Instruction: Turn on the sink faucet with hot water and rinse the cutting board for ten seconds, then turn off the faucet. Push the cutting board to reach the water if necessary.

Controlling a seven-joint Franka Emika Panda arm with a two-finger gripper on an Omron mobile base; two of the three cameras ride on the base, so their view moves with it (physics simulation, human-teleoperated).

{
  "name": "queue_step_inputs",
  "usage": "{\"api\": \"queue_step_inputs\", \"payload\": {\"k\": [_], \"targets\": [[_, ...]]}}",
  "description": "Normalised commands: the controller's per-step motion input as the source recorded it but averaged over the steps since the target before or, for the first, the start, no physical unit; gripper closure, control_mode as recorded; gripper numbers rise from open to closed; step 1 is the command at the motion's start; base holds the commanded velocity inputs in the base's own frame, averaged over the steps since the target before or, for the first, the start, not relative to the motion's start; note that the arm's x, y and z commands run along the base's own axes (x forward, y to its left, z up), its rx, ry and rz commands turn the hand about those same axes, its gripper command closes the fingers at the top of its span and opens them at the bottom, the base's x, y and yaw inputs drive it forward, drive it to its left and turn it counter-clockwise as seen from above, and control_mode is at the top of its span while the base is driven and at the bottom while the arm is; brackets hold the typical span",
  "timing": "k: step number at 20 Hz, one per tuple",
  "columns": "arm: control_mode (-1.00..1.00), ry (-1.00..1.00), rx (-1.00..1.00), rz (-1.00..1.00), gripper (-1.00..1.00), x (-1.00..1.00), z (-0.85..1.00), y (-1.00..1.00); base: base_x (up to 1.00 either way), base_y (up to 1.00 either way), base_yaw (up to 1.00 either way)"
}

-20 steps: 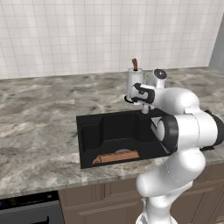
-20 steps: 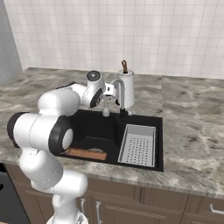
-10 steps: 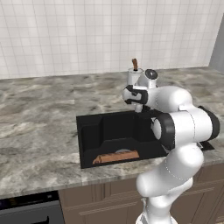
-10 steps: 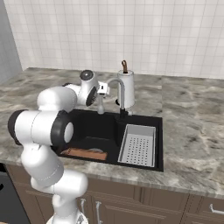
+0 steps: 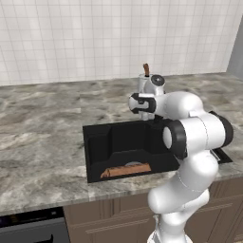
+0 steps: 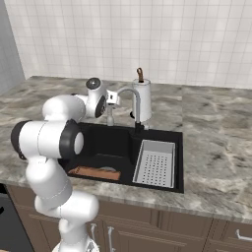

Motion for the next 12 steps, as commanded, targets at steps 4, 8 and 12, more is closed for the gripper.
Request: {"api": "queue_step_inputs", "payload": {"k": [4, 8, 12], "targets": [[-1.0, 0.0, 0.0, 0.0, -1.0, 0.16, 0.0, 0.06, 0.0, 0.0, 0.0], [-1.0, 0.0, 0.0, 0.0, -1.0, 0.23, 0.0, 0.14, 0.0, 0.0, 0.0], [-1.0, 0.0, 0.0, 0.0, -1.0, 0.2, 0.0, 0.14, 0.0, 0.0, 0.0]]}}
